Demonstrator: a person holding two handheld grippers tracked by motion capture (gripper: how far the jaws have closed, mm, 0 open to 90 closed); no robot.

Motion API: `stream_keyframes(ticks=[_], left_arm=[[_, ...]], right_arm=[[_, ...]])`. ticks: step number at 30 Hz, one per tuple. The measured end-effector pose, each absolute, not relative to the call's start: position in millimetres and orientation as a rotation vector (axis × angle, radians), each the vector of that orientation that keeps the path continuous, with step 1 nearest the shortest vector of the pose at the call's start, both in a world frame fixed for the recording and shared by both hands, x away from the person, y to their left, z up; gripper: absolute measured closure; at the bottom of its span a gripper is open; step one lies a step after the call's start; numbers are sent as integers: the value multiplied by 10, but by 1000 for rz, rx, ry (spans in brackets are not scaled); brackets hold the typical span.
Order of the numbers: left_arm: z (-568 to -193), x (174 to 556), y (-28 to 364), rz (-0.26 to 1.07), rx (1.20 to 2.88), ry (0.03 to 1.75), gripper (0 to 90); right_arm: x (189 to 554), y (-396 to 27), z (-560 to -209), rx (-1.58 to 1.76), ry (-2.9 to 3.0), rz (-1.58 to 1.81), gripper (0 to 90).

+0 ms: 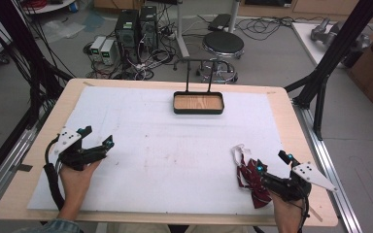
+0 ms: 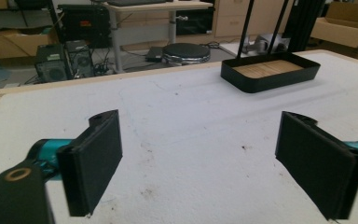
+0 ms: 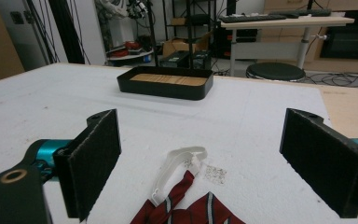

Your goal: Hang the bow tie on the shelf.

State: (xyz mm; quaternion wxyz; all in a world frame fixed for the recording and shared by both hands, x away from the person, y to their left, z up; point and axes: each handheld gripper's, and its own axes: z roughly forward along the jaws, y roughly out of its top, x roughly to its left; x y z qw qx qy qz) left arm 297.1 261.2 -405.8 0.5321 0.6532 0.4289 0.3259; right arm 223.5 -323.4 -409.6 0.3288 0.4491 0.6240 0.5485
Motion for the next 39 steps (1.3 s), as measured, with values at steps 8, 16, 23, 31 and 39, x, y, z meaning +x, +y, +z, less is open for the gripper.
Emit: stream_keyframes(ticks=[8, 16, 23, 31, 39], left_arm=[[-4065, 2966, 2606, 800, 1572, 1012, 183], [-4069, 2962, 2610, 809, 1574, 1014, 182], [-4072, 2969, 2609, 819, 1566, 1016, 182], [-4076, 2976, 2609, 823, 1569, 1015, 183], [-4074, 2975, 2616, 830, 1569, 1019, 183]], right_arm=[[2227, -3245, -4080, 1173, 1626, 1435, 114], [2215, -3230, -4077, 1178, 1627, 1432, 114], [2195, -3222, -4076, 1177, 1627, 1425, 114], [2152, -3209, -4099, 1185, 1633, 1407, 114], [2099, -3220, -4131, 1198, 1643, 1398, 114]])
